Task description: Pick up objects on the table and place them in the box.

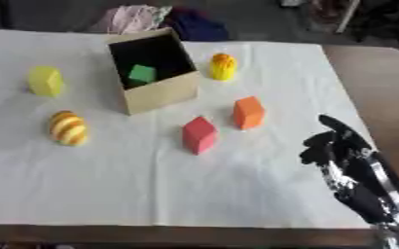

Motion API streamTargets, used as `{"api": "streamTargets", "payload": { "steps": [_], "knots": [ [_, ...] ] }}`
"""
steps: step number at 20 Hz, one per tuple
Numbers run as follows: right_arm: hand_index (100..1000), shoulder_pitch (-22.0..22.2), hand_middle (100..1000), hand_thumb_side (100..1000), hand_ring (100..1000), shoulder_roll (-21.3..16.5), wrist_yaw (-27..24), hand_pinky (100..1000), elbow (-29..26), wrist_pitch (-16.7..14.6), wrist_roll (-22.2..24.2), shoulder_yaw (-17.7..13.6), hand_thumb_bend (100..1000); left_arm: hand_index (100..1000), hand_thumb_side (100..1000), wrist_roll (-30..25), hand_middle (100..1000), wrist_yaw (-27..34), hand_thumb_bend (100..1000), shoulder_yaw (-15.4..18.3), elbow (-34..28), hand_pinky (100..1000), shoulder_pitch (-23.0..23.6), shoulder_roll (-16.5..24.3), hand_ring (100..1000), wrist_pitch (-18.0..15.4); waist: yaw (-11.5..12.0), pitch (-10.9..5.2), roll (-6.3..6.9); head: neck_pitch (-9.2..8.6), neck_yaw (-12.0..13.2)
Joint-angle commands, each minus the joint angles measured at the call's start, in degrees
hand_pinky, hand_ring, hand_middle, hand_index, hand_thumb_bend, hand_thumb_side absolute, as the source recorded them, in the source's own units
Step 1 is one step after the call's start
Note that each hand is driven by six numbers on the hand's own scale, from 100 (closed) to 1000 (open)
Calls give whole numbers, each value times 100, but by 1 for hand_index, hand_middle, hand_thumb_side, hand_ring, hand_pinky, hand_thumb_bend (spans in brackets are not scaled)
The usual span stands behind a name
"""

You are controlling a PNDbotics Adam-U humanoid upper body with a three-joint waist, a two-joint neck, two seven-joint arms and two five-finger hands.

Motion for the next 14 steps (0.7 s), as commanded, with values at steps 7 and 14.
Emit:
{"api": "streamTargets", "payload": {
  "steps": [7, 14],
  "knots": [
    [929, -60, 618, 417, 596, -193, -46, 589, -56, -4, 18, 32, 100, 974, 328, -1107, 856, -2253, 142, -259, 2687, 861, -1443, -355, 868, -668, -217, 5, 80, -181, 140],
    [926, -102, 618, 409, 596, -197, -79, 589, -44, -15, 47, 59, 100, 962, 330, -843, 850, -3278, 135, -114, 4009, 863, -2034, -1030, 862, -906, -389, 53, 27, -216, 228]
  ]
}}
